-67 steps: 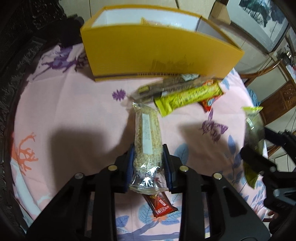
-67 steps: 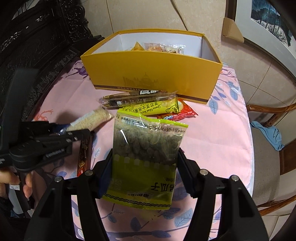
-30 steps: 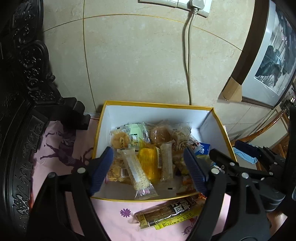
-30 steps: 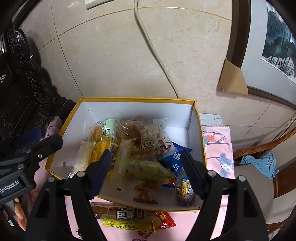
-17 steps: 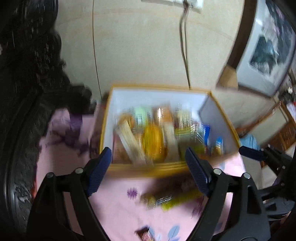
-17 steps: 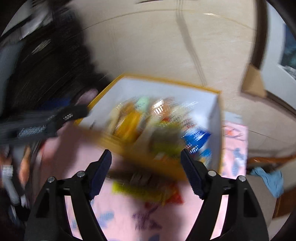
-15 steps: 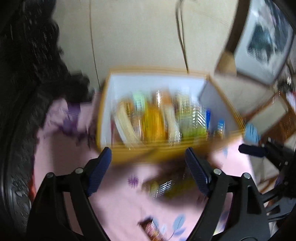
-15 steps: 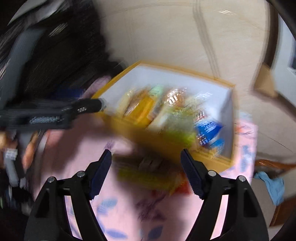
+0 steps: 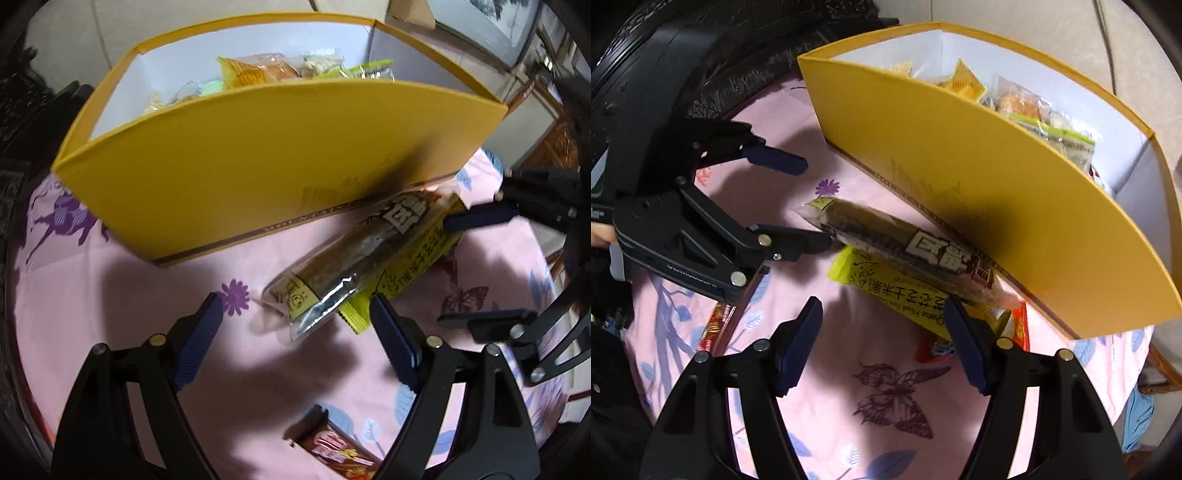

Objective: Organize snacks
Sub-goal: 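Move both tools back to the table beside the box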

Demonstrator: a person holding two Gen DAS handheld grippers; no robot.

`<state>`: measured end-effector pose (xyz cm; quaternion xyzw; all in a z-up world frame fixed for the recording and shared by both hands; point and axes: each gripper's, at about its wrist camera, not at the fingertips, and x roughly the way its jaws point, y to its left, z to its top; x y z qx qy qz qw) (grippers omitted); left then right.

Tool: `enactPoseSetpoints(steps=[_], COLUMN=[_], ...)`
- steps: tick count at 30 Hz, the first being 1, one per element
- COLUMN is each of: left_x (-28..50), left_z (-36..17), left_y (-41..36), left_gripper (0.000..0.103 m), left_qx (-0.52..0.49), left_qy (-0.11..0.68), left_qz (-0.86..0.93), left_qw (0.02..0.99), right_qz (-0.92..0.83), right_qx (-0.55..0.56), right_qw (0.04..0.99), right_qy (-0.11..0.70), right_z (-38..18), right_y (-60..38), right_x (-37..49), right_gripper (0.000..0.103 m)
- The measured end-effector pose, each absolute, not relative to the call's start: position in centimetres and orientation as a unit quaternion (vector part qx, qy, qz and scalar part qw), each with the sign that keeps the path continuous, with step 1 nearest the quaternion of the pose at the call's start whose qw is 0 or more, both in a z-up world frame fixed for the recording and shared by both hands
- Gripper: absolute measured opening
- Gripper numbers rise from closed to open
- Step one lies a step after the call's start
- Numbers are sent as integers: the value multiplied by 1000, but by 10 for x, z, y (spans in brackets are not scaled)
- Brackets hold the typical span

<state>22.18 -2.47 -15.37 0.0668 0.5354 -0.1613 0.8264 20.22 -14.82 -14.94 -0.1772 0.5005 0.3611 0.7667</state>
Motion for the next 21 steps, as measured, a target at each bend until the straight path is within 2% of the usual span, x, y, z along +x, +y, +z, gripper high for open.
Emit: enactPoseSetpoints(steps=[7,10,12,13,14,21], left_x=[222,221,220,219,218,222], left_z=[-153,-151,-148,-146,-145,-149], left_y=[-23,-19,-18,-18,-18,-51], left_gripper=[83,83,83,83,83,83], left_qx=[70,70,70,72,74,131], left_qy=[535,536,535,533,532,529], left_qz=[-158,-154,-154,-156,-158,-205], left_qw=[827,827,828,828,829,813], right_qz=[357,350,353,352,347,299], right_qx=[-183,-205,-200,-192,-183,-139], right_qw=[761,737,742,743,743,756], right_qy=[510,540,534,536,542,566], right_z=[-160,-187,-188,-187,-187,-185], right_y=[-135,-129,-130,-132,-137,-165], right_x=[215,215,208,205,202,163], right_gripper=[69,61,44,27,21,21])
